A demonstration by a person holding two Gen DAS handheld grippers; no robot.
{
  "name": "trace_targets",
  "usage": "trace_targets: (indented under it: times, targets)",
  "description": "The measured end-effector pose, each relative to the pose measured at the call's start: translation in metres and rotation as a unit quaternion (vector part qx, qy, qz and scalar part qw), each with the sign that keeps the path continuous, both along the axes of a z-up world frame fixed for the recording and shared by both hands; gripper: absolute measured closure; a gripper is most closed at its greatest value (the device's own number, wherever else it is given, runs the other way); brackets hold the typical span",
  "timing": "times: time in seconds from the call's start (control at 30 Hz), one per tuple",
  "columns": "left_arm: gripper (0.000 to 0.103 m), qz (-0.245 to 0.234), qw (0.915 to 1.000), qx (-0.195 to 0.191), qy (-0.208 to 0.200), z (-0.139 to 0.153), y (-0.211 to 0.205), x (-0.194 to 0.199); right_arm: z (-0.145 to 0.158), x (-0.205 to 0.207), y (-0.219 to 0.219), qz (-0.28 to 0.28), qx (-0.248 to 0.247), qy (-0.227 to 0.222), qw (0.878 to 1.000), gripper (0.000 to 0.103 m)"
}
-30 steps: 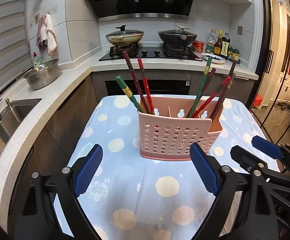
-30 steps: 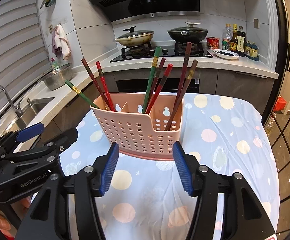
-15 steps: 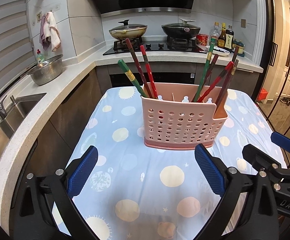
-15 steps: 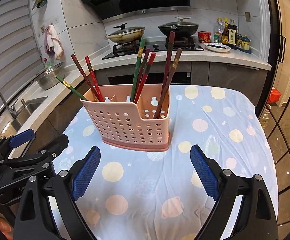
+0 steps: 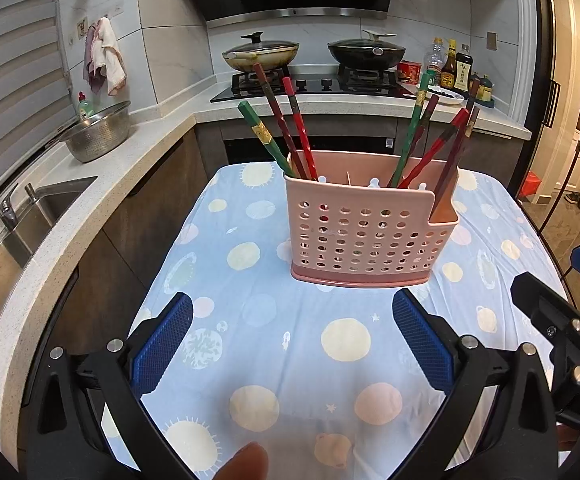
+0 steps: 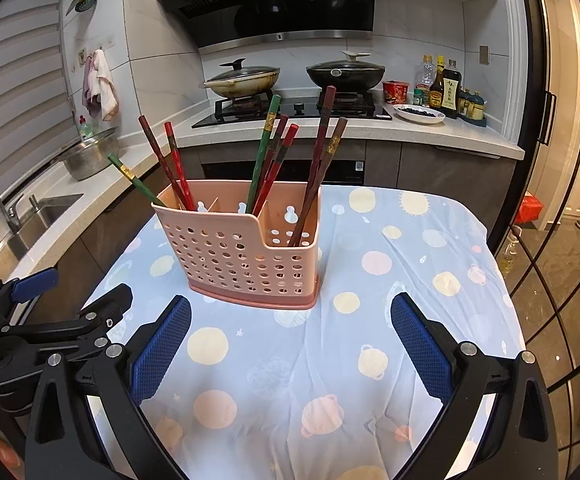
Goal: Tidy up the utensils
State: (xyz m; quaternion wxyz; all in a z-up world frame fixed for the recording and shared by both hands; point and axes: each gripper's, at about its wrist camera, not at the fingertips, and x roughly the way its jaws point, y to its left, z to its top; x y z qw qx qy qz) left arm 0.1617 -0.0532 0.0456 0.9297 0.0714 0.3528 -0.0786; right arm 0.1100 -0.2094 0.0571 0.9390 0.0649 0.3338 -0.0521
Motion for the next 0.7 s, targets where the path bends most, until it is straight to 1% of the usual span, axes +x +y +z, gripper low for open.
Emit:
trace_targets:
  times: [0.23, 0.4, 0.7]
  targets:
    - [0.007, 0.013, 0.9999, -0.004, 0.002, -0.0001, 0.0017, -0.0031, -0.002, -0.0019, 0.0036, 0.009, 0.0, 0.007, 1.0, 0.006]
    - [0.007, 0.032, 0.9994, -0.008, 0.005, -0.0022, 0.0046, -0.0048, -0.0024, -0.0032, 0.0038, 0.011, 0.001, 0.008, 1.0, 0.006]
    - [0.007, 0.042, 0.9991, -0.005, 0.001, -0.0018, 0.0049, -0.0063, -0.0039, -0.0037, 0.0058, 0.015, -0.001, 0.012, 1.0, 0.006]
